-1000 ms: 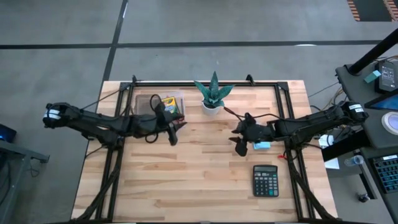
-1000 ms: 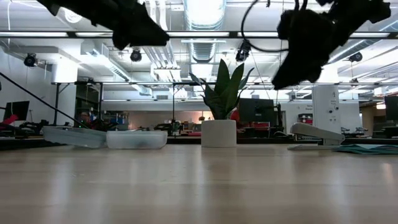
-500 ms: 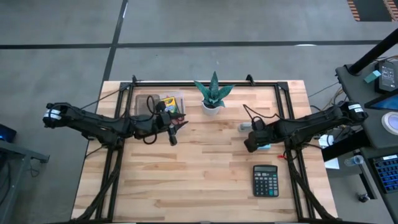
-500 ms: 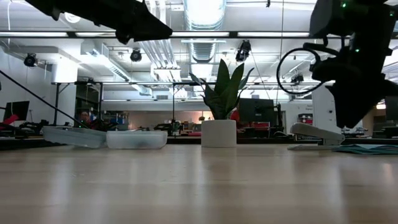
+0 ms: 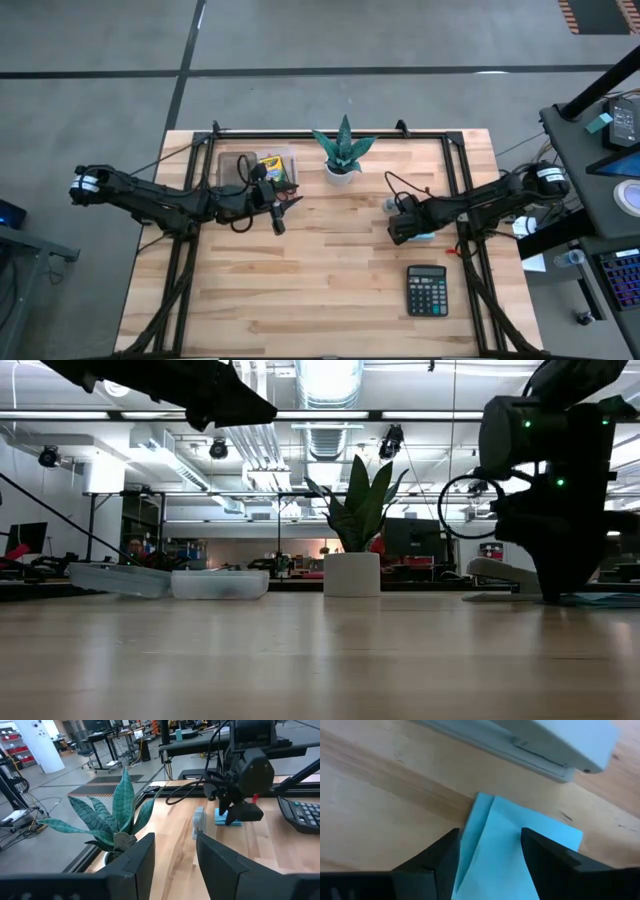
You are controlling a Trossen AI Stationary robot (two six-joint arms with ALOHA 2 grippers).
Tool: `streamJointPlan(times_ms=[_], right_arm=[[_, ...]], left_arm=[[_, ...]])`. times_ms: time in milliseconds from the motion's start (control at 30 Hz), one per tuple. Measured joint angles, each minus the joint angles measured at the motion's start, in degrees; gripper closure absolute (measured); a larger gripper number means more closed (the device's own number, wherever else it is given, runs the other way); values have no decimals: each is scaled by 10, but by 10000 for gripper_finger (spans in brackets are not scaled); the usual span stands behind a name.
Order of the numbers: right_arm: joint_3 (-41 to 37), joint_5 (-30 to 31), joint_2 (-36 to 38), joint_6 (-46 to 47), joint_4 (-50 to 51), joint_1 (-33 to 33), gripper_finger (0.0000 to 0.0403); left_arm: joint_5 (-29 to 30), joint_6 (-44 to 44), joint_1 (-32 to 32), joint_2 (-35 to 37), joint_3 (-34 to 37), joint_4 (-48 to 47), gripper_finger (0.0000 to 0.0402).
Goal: Pack school essentials
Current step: Put the blue sticky note into the black supply box
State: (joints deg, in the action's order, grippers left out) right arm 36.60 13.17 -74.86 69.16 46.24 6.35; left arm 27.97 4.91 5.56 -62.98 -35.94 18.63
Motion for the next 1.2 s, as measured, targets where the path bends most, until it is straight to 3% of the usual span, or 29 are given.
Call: streamJointPlan(times_ms=[367,800,1200], right_arm=[[2,2,-38,-7,-24,0,221],[1,8,-66,-17,-34,0,387],[-2,3,10,-33,-24,1,394]], left_arm=[[0,0,0,0,0,-1,275],[0,0,0,0,7,-1,275],[0,1,0,0,7,-1,275]])
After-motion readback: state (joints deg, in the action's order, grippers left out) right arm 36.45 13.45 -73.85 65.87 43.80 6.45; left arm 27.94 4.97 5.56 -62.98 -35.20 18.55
